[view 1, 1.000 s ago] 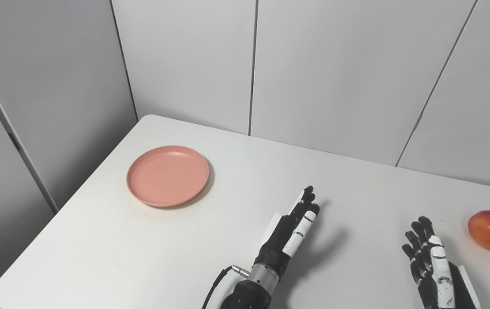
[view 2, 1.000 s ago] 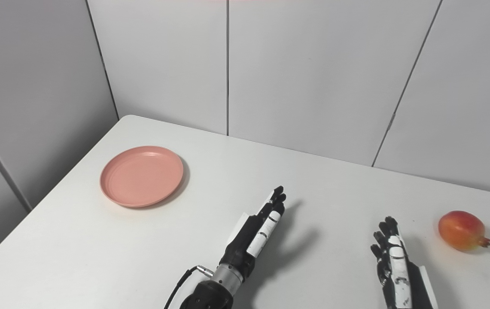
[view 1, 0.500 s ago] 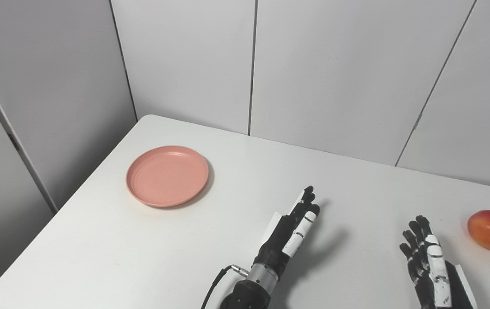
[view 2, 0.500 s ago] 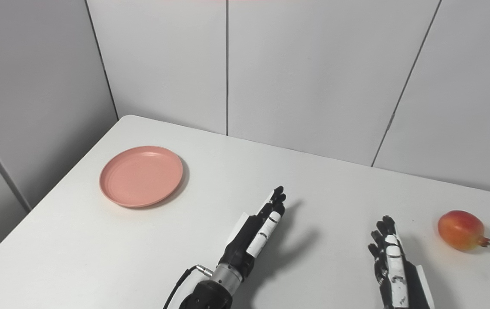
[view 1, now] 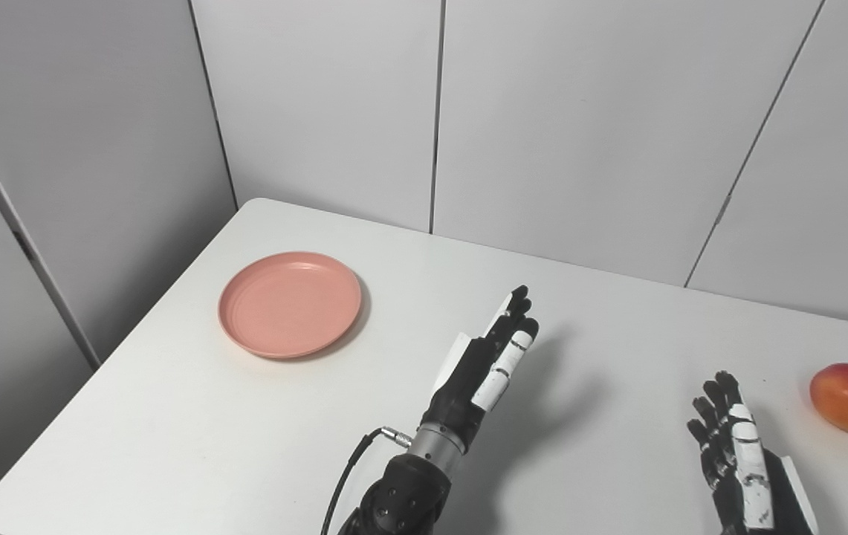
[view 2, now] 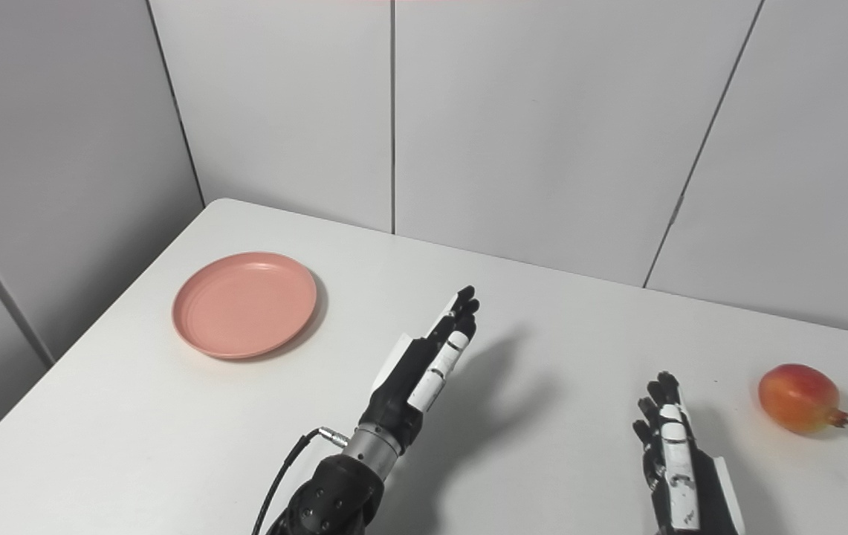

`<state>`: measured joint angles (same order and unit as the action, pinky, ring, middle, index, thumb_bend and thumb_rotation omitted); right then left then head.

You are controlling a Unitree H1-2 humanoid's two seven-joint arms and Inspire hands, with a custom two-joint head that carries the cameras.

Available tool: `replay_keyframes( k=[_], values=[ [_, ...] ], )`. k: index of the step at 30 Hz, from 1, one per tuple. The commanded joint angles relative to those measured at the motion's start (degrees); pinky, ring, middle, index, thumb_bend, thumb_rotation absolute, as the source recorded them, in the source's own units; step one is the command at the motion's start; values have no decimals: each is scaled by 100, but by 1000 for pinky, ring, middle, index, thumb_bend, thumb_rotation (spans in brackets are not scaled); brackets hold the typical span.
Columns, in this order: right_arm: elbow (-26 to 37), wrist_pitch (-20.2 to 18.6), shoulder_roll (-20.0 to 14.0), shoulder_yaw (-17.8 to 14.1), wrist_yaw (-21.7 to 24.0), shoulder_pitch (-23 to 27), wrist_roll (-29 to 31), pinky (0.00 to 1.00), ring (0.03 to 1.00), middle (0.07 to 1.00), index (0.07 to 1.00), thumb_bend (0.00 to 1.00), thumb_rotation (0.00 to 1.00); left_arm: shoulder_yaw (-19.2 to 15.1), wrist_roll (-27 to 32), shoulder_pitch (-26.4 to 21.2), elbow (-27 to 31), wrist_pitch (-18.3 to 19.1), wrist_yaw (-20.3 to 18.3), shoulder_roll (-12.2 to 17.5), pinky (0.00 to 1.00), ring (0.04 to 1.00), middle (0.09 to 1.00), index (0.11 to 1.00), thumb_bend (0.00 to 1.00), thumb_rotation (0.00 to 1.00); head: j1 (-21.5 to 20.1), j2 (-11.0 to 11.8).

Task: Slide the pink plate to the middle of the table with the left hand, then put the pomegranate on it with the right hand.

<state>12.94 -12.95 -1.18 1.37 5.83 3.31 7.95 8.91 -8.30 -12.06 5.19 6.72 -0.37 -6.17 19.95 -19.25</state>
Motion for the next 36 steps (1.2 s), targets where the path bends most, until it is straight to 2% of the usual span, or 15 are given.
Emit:
replay_keyframes(
  k=[1, 7, 12, 16, 20, 23, 27, 34, 36],
  values=[
    [115, 89, 22, -33, -11, 158, 56, 1000, 1000, 1000, 1000, 141, 1000, -39, 10, -281, 227, -47, -12, 35, 981, 990, 1000, 996, 454, 1000, 20, 16],
    [81, 131, 18, -46, 3, 162, 55, 1000, 1000, 1000, 1000, 134, 1000, -302, 43, -523, 407, -86, 63, 170, 983, 976, 992, 980, 476, 1000, 43, 49],
    [67, 95, 32, -70, -6, 154, 74, 1000, 1000, 1000, 1000, 154, 1000, -602, 198, -719, 481, -291, 103, 302, 974, 974, 995, 990, 455, 1000, 70, 69],
    [68, 65, 47, -89, -3, 152, 127, 1000, 1000, 1000, 1000, 152, 1000, -845, 306, -856, 519, -394, 155, 457, 999, 987, 1000, 992, 484, 1000, 75, 67],
    [51, 78, 28, -76, -2, 156, 120, 1000, 1000, 1000, 1000, 153, 1000, -1058, 354, -931, 650, -227, 184, 578, 1000, 978, 996, 985, 487, 1000, 75, 67],
    [73, 53, 18, -75, -22, 156, 93, 1000, 1000, 1000, 1000, 148, 1000, -1273, 483, -1007, 704, -247, 284, 606, 999, 969, 983, 969, 476, 1000, 81, 76],
    [86, 44, -6, -77, -3, 150, 109, 1000, 1000, 1000, 1000, 138, 1000, -1524, 534, -1129, 828, -97, 442, 637, 968, 948, 964, 950, 457, 1000, 92, 71],
    [64, 72, -33, -83, 25, 155, 136, 1000, 1000, 1000, 1000, 142, 1000, -1911, 738, -1257, 907, -147, 590, 841, 965, 945, 958, 945, 436, 1000, 125, 55],
    [89, 43, -32, -90, 24, 150, 163, 1000, 1000, 1000, 1000, 138, 1000, -2018, 696, -1257, 928, -107, 670, 896, 944, 938, 952, 937, 459, 1000, 146, 46]
  ],
)
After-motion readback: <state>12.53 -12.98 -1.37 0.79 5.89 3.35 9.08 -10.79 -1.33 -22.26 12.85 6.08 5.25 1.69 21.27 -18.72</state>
